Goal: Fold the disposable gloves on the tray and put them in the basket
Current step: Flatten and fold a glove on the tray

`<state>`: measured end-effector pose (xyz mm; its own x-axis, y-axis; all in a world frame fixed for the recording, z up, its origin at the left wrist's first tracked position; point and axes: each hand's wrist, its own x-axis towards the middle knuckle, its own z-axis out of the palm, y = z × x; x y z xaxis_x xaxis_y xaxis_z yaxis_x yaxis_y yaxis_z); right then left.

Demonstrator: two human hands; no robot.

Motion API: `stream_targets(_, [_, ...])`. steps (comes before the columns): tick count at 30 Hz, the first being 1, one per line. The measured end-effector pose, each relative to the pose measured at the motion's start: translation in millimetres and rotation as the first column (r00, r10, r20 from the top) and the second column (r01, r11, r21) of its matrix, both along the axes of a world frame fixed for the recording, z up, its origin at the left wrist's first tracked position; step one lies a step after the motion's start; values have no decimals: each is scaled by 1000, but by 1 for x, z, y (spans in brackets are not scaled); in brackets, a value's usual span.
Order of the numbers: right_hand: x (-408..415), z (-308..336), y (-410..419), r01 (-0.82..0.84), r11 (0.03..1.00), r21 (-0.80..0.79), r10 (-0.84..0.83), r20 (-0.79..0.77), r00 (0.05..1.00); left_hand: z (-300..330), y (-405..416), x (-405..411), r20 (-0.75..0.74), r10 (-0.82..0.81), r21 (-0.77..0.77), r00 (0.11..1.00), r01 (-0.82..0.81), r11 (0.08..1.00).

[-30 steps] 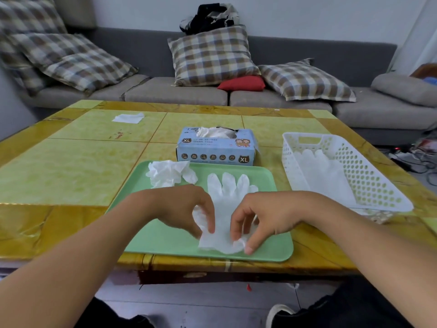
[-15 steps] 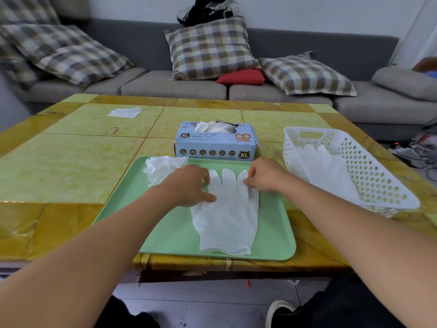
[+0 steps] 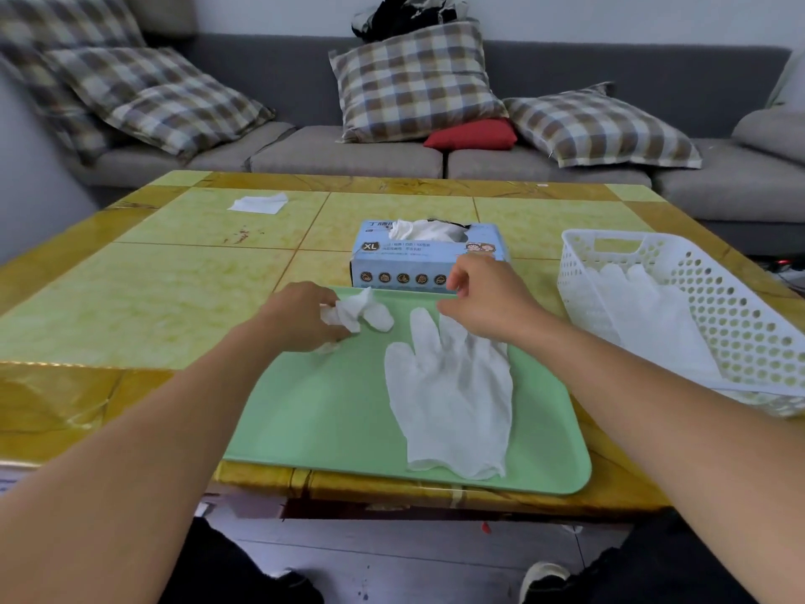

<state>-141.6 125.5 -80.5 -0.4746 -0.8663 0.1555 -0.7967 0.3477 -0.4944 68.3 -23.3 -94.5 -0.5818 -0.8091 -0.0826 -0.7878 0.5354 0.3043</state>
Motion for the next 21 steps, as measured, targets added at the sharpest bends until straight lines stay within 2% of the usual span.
stream_targets(3, [19, -6, -7, -99, 995, -32, 100, 43, 994, 2, -3, 3, -271, 122, 74, 955, -106, 992])
stream_targets(4, [24, -8, -8, -120, 991, -54, 125, 101, 987, 7, -3, 2, -390, 185, 185, 902, -120, 975])
stream_targets(5, [29, -7, -8, -126, 988, -87, 143, 229, 963, 15, 1, 2, -501, 264, 333, 824, -98, 938])
stream_targets(6, [34, -4, -8, -116, 986, -118, 155, 409, 900, 24, 7, 1, -573, 345, 475, 743, -41, 879])
stream_targets(8, [43, 4, -6, -105, 982, -156, 186, 725, 663, 40, 25, 0, -635, 446, 636, 631, 100, 765])
stream_targets(10, [45, 11, -4, -130, 968, -215, 252, 833, 493, 49, 42, -1, -647, 420, 664, 637, 199, 721])
stream_targets(12, [46, 15, -2, -161, 944, -288, 329, 865, 380, 56, 59, -3, -637, 360, 666, 682, 252, 702])
stream_targets(14, [51, 19, 2, -140, 944, -300, 331, 868, 369, 56, 66, -5, -625, 335, 679, 705, 280, 679])
stream_targets(16, [53, 20, 7, -69, 954, -291, 290, 846, 448, 56, 68, -8, -628, 390, 699, 674, 267, 663])
stream_targets(18, [49, 21, 10, 11, 954, -301, 256, 830, 496, 56, 64, -8, -630, 439, 685, 640, 194, 702])
stream_targets(19, [46, 22, 11, 38, 952, -304, 248, 838, 486, 56, 62, -8, -636, 460, 672, 620, 152, 724])
stream_targets(21, [37, 27, 14, 65, 952, -298, 249, 881, 402, 56, 57, -4, -640, 518, 686, 568, 118, 718])
